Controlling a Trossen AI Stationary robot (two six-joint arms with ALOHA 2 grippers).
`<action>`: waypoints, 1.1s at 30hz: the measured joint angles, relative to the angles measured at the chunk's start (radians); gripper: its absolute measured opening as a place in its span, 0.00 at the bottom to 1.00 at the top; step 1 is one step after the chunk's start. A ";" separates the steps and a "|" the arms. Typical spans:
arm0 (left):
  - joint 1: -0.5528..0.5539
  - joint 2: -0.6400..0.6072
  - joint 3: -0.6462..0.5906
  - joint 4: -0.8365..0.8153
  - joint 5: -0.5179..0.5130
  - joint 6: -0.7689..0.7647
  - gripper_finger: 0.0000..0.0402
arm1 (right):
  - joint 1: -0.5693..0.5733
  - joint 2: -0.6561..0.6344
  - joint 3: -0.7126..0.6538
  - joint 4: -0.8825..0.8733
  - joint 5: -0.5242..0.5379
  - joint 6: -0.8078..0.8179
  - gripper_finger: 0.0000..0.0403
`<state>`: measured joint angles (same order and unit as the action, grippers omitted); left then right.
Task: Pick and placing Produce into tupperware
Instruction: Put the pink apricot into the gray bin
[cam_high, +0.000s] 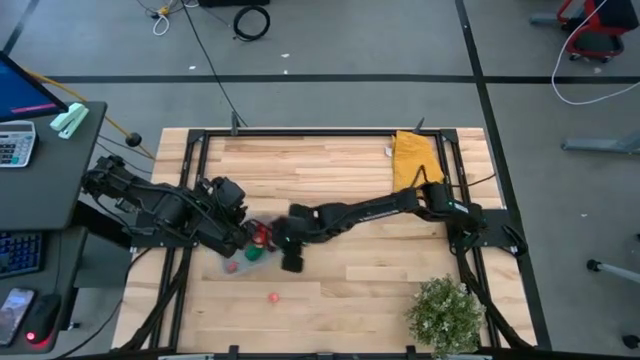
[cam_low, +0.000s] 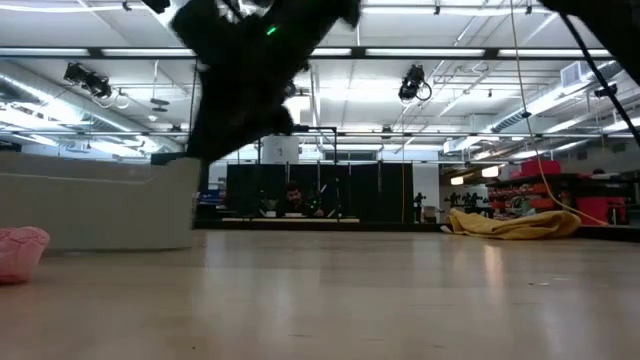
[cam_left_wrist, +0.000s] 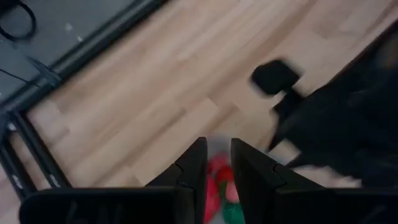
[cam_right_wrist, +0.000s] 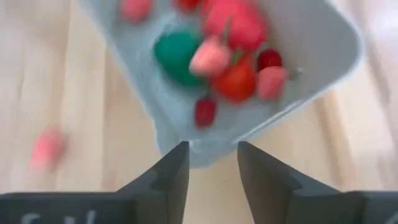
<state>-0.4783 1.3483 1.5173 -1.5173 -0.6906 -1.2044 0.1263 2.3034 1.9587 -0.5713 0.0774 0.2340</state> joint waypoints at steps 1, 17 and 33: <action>-0.004 0.000 0.000 0.002 0.020 -0.014 0.20 | 0.016 -0.019 0.000 -0.077 0.001 0.001 0.36; -0.200 0.000 -0.320 0.680 0.225 -0.041 0.17 | 0.426 -0.263 -0.003 -0.521 0.468 0.153 0.34; -0.330 0.006 -0.657 1.130 0.225 -0.184 0.12 | 0.698 -0.374 -0.003 -0.704 0.838 0.531 0.33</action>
<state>-0.8084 1.3546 0.8604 -0.3874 -0.4652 -1.3882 0.8244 1.9298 1.9560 -1.2754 0.9153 0.7654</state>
